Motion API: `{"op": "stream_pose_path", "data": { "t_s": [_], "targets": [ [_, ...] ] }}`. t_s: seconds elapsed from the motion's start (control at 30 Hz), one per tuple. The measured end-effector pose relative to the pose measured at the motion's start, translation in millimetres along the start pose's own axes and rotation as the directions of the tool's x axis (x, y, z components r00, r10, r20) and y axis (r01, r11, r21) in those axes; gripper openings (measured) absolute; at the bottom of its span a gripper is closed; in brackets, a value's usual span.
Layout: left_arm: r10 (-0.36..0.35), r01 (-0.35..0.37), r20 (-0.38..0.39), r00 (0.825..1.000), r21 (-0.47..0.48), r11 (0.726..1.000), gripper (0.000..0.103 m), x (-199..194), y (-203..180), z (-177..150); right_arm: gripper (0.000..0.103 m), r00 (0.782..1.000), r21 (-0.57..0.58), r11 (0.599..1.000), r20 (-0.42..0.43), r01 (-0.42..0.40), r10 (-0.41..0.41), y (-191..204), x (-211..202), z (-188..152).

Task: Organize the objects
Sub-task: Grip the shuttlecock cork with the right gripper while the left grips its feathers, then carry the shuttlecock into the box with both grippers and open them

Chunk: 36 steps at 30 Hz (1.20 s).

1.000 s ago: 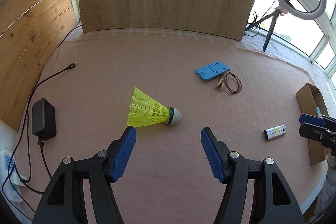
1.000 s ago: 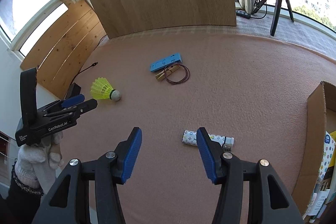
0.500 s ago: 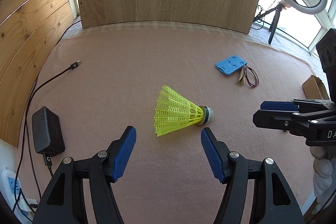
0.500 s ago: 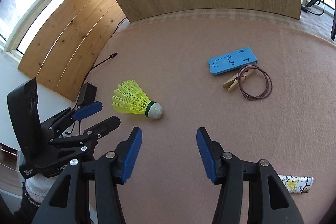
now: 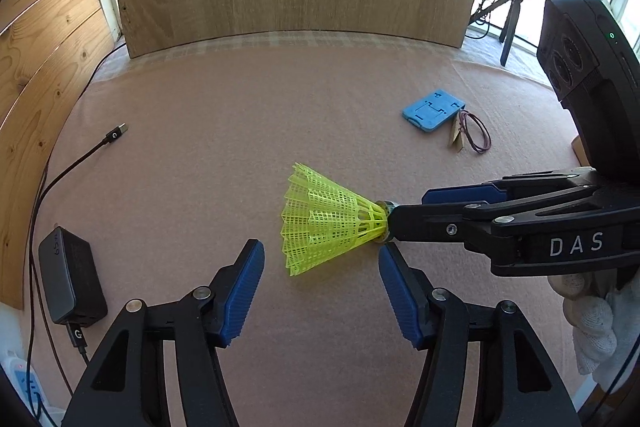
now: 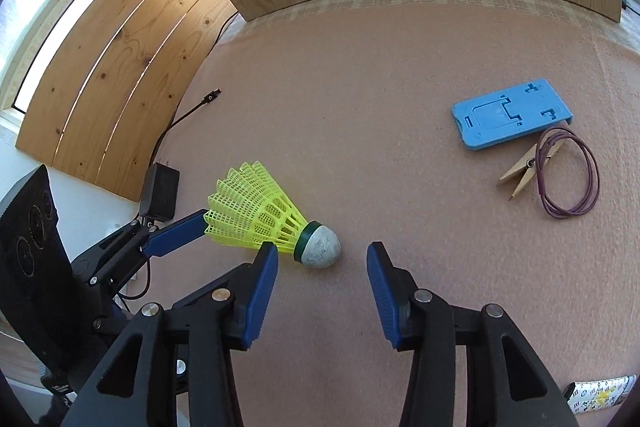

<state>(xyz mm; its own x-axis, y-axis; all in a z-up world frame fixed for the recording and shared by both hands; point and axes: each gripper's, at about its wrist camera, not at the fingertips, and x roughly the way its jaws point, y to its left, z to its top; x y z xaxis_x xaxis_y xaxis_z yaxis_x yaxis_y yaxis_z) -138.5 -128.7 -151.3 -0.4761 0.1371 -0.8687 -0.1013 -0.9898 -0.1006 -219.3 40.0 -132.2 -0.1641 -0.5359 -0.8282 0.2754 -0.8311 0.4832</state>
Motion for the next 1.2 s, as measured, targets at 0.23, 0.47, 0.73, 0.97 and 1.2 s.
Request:
{"op": "stream_pose_path", "data": {
  "t_s": [0.23, 0.47, 0.73, 0.97, 1.2],
  "targets": [
    [-0.023, 0.023, -0.026, 0.999, 0.008, 1.0, 0.046, 9, -2, -2, 0.034, 1.0, -0.007, 1.0, -0.02, -0.009, 0.009, 0, 14, 3],
    [-0.012, 0.012, -0.026, 1.0, -0.013, 1.0, 0.028, 9, 4, -3, 0.028, 0.999, -0.012, 1.0, -0.022, -0.023, 0.023, 3, 16, 2],
    [-0.021, 0.021, -0.004, 1.0, -0.026, 0.999, 0.019, -1, -3, -8, 0.027, 0.999, -0.001, 0.999, -0.013, -0.036, 0.036, -4, 5, -2],
    [-0.042, 0.042, 0.019, 0.999, -0.014, 0.999, 0.018, -16, -24, -11, 0.025, 0.999, -0.01, 0.999, 0.014, -0.035, 0.035, -12, -22, -13],
    [-0.074, 0.071, 0.046, 0.996, 0.053, 0.996, 0.018, -32, -72, -4, 0.025, 0.997, -0.004, 1.0, 0.073, -0.01, 0.011, -26, -68, -34]
  ]
}}
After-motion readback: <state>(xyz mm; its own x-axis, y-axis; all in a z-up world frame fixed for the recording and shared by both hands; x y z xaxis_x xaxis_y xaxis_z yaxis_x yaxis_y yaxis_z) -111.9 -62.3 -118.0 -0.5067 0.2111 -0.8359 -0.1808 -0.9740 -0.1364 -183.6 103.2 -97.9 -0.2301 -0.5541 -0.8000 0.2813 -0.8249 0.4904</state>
